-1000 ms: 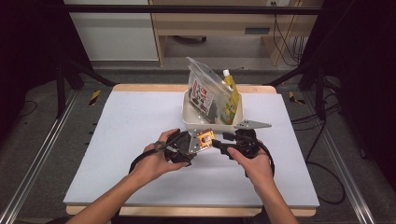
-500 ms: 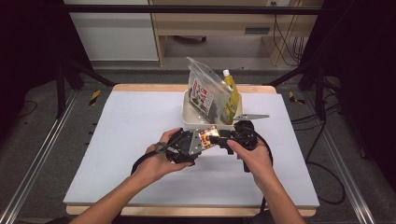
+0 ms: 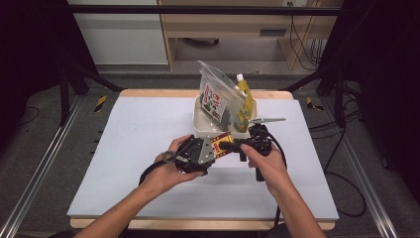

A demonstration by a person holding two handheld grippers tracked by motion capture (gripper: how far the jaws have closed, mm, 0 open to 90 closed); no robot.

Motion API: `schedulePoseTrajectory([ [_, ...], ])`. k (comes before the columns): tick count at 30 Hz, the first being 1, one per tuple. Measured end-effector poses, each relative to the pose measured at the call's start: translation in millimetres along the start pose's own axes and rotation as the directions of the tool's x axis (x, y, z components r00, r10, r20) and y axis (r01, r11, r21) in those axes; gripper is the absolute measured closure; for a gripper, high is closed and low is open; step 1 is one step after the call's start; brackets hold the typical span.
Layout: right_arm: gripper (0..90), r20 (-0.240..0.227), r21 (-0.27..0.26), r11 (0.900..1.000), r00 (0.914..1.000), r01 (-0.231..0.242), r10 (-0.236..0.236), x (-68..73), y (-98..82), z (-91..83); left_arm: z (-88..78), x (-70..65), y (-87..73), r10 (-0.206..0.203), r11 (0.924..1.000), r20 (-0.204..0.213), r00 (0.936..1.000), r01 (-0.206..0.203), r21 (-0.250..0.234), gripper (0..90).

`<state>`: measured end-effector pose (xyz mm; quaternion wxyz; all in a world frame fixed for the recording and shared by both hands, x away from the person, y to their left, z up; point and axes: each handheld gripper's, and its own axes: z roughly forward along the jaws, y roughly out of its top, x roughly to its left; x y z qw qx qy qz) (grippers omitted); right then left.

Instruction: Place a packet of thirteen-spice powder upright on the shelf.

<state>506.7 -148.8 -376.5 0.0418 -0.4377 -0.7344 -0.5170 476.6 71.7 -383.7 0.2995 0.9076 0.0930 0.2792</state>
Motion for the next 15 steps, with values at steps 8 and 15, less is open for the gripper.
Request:
schedulePoseTrajectory([
  [8, 68.2, 0.098, -0.012, 1.0, 0.9951, -0.016, 0.017, 7.8, 6.0, -16.8, 0.0, 3.0, 2.3, -0.08, 0.9963, 0.022, 0.9965, 0.081, -0.029, 21.1],
  [15, 68.0, 0.306, 0.016, 1.0, 0.9518, 0.013, -0.017, 0.1, 10.3, -49.3, -5.9, 12.1, -17.1, -0.179, 0.9835, 0.037, 0.9831, 0.178, 0.032, 13.1],
])
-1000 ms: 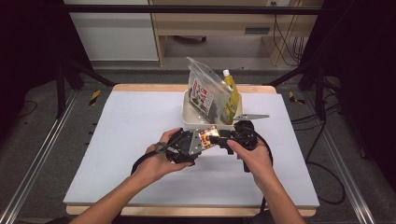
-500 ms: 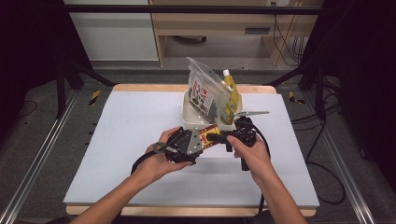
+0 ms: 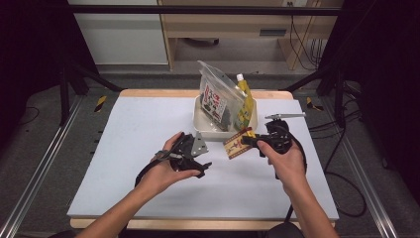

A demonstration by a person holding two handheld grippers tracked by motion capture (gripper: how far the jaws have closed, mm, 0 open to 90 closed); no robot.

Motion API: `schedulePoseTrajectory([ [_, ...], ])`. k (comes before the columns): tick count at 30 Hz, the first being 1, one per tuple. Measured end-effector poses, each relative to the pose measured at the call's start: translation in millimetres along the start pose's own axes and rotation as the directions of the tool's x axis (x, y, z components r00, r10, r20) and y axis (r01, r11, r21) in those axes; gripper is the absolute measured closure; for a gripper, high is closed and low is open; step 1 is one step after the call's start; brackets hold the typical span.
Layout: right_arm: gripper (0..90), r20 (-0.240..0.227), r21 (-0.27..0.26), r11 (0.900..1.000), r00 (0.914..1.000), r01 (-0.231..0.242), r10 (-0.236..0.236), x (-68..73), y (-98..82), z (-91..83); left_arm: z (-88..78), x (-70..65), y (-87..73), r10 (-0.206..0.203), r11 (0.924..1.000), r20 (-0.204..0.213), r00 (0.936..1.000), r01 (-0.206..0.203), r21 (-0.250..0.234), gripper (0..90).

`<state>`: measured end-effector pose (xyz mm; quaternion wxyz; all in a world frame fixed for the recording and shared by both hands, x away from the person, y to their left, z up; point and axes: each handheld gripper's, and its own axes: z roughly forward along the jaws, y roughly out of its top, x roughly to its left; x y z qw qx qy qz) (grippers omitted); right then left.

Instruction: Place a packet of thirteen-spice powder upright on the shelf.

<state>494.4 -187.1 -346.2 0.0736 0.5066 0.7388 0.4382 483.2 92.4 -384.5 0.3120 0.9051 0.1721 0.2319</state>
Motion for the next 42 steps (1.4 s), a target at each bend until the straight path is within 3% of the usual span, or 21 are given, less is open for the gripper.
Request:
schedulePoseTrajectory([
  [2, 68.0, 0.065, 0.01, 1.0, 0.9978, 0.012, -0.013, -5.8, 1.0, -8.3, -1.6, 4.0, -6.7, -0.021, 0.9997, -0.005, 0.9998, 0.021, 0.008, 11.7],
  [8, 67.9, 0.186, 0.039, 0.999, 0.9825, 0.006, -0.013, -23.9, 6.1, -24.0, -8.5, 13.1, -27.4, -0.095, 0.9953, -0.016, 0.9953, 0.095, 0.018, 10.6],
  [16, 67.8, 0.291, 0.052, 0.998, 0.9565, -0.028, 0.012, -38.5, 29.8, -26.3, -16.8, 12.3, -61.6, -0.15, 0.9879, -0.028, 0.9883, 0.151, 0.037, 10.3],
  [21, 67.8, 0.329, 0.058, 0.997, 0.9441, -0.046, 0.024, -43.2, 47.4, -25.1, -18.5, 13.3, -88.8, -0.207, 0.9775, -0.046, 0.9772, 0.209, 0.03, 9.8],
  [27, 67.8, 0.369, 0.056, 0.997, 0.9286, -0.06, 0.035, -46.3, 68.3, -24.0, -20.1, 22.7, -115.4, -0.262, 0.9621, -0.074, 0.9622, 0.267, 0.056, 9.6],
  [39, 67.8, 0.386, 0.057, 0.994, 0.9203, -0.093, 0.064, -51.0, 93.0, -14.6, -27.3, 32.7, -135.1, -0.321, 0.943, -0.124, 0.939, 0.329, 0.05, 9.5],
  [42, 67.8, 0.39, 0.067, 0.994, 0.9191, -0.091, 0.058, -51.6, 96.8, -11.0, -27.1, 32.4, -137.5, -0.312, 0.9457, -0.127, 0.9416, 0.321, 0.054, 9.6],
])
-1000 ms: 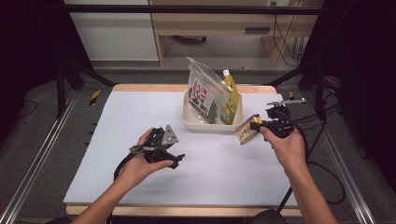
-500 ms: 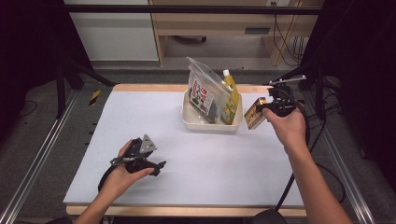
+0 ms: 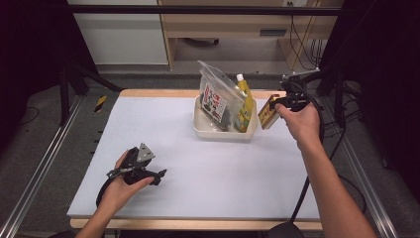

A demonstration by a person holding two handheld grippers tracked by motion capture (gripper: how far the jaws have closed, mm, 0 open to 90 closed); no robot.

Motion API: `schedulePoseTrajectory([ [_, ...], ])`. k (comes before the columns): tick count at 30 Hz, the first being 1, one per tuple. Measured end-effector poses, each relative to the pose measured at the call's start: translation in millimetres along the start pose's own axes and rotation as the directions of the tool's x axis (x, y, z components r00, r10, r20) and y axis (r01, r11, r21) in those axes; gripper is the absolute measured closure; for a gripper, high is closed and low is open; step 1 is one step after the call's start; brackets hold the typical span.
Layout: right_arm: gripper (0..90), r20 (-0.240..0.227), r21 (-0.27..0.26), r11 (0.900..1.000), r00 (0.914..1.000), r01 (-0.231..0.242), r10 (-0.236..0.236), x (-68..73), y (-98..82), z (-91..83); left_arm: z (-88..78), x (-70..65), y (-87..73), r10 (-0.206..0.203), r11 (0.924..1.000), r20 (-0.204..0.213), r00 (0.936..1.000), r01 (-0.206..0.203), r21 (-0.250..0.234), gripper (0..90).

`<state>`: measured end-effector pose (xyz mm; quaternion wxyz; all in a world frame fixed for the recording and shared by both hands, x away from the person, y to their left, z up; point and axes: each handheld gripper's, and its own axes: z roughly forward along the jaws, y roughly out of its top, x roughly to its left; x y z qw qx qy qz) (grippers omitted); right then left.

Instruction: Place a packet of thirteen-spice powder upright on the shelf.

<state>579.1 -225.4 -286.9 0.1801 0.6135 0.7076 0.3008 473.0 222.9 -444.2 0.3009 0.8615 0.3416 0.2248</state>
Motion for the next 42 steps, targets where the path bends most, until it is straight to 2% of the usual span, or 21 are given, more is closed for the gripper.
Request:
schedulePoseTrajectory([
  [3, 67.9, 0.007, 0.002, 1.0, 1.0, -0.001, 0.001, 0.5, 3.0, 1.3, -1.0, 0.9, -2.0, 0.011, 0.9999, -0.011, 0.9999, -0.011, 0.007, 9.6],
  [5, 67.8, 0.007, -0.002, 1.0, 1.0, -0.004, 0.004, 0.5, 5.2, 1.5, -1.0, 2.1, -4.5, 0.0, 1.0, -0.016, 0.9999, 0.0, -0.006, 9.6],
  [11, 67.8, 0.013, -0.008, 1.0, 0.9999, -0.002, 0.002, 4.1, 14.2, 2.4, -2.1, 6.7, -8.5, -0.006, 1.0, -0.033, 0.9994, 0.006, 0.002, 9.6],
  [27, 67.8, 0.035, -0.015, 1.0, 0.9994, 0.003, -0.003, 21.1, 48.8, 14.9, 2.0, 5.1, -14.2, -0.018, 0.9997, -0.025, 0.9995, 0.019, 0.012, 9.6],
  [42, 67.9, 0.023, 0.012, 1.0, 0.9997, 0.002, -0.003, 27.0, 55.9, 33.7, 6.8, 1.0, -15.7, -0.012, 0.9996, -0.011, 0.9999, 0.013, 0.026, 9.6],
])
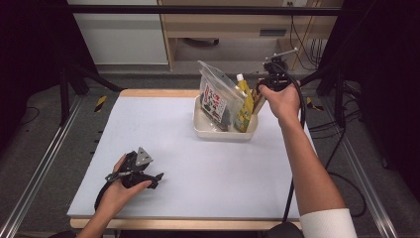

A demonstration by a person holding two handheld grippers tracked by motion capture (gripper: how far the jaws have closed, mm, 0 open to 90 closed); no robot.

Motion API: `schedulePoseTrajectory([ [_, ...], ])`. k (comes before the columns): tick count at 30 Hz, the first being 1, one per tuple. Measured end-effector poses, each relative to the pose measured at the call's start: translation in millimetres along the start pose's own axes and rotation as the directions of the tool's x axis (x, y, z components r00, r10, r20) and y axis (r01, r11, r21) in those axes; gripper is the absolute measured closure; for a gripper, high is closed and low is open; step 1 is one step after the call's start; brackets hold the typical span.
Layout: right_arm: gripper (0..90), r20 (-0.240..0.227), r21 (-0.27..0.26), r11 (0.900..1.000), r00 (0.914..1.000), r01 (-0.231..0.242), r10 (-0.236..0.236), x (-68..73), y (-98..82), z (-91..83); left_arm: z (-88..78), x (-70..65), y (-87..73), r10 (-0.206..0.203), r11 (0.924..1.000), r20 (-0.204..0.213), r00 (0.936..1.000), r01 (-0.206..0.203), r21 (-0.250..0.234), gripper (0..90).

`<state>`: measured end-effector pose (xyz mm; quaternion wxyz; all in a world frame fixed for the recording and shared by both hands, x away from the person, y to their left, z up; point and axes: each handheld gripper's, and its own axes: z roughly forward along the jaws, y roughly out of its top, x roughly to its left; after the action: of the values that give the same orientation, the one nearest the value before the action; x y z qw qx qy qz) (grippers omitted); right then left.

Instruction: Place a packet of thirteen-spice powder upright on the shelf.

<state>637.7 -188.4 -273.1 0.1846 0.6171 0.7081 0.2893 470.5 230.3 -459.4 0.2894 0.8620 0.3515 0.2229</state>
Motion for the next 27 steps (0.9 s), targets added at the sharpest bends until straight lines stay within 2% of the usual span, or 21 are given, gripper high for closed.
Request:
schedulePoseTrajectory([
  [10, 67.9, -0.015, 0.013, 1.0, 0.9999, 0.001, -0.001, 5.2, -1.2, 6.9, 1.3, -0.9, -0.3, 0.006, 1.0, 0.002, 1.0, -0.006, 0.0, 9.6],
  [16, 68.0, -0.007, 0.027, 1.0, 0.9999, -0.01, 0.01, 6.5, -3.5, 13.3, 1.6, -2.7, -0.1, 0.007, 1.0, 0.006, 1.0, -0.007, 0.004, 9.6],
  [27, 68.0, 0.003, 0.032, 0.999, 0.9997, -0.023, 0.023, 1.7, -6.3, 21.5, 4.1, -4.5, -0.6, 0.009, 0.9999, 0.009, 0.9999, -0.009, 0.012, 9.6],
])
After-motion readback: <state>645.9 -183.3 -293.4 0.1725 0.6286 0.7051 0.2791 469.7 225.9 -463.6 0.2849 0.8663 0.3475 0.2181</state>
